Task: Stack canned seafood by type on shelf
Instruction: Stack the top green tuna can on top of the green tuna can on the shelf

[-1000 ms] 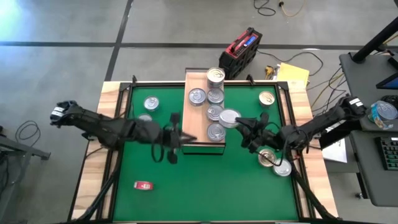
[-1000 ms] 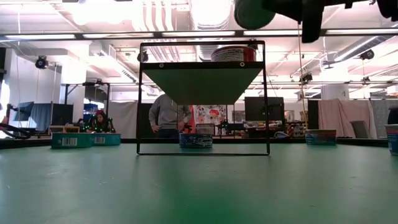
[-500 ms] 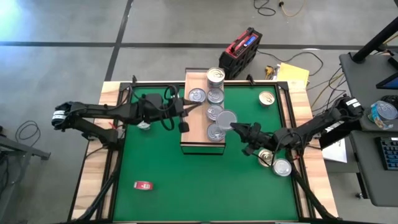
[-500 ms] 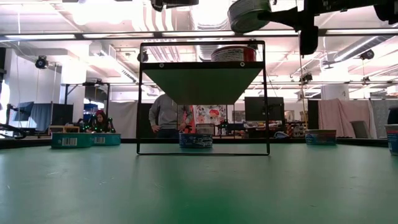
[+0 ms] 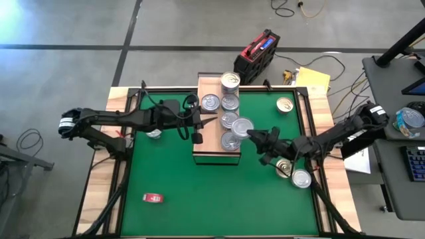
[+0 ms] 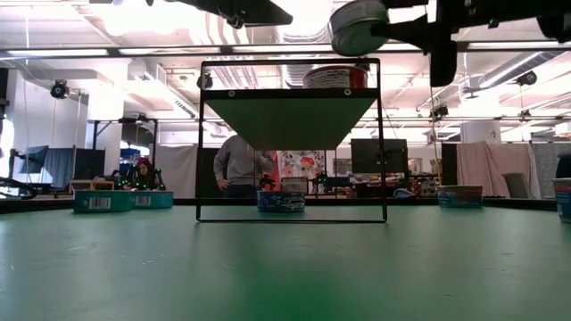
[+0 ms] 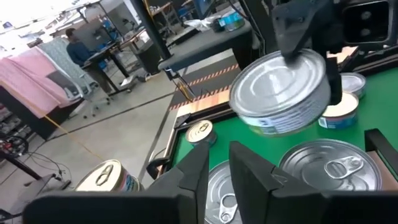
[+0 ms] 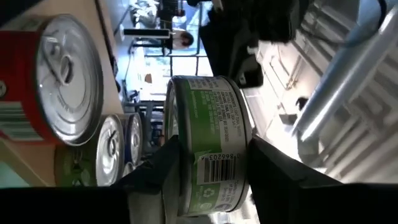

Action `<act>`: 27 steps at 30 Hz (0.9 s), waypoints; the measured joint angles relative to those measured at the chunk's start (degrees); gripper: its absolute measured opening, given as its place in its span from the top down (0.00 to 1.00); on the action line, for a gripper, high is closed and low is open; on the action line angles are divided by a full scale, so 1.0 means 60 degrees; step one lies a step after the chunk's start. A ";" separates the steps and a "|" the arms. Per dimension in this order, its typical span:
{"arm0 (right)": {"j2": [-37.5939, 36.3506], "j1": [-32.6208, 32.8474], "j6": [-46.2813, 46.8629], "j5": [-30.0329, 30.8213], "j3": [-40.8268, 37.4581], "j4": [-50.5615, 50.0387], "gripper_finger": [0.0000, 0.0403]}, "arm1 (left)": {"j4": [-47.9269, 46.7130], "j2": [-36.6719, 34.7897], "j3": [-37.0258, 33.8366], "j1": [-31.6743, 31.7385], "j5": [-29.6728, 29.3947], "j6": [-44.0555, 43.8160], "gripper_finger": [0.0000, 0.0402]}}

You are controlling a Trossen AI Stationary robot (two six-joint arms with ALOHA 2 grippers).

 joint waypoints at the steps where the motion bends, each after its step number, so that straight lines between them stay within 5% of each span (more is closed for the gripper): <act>1: 0.0012 -0.0118 0.0186 -0.0141 -0.0085 0.0209 0.66 | 0.0001 0.0005 0.0000 0.0008 0.0000 0.0001 0.87; 15: 0.0099 -0.2026 0.1291 -0.2126 -0.1066 0.1761 0.66 | -0.0160 0.0006 0.0000 0.0004 -0.0026 0.0008 0.85; 27: 0.1252 -0.2277 0.0847 -0.2617 -0.0488 0.1654 0.66 | -0.0294 0.0005 0.0000 -0.0001 -0.0110 -0.0040 0.85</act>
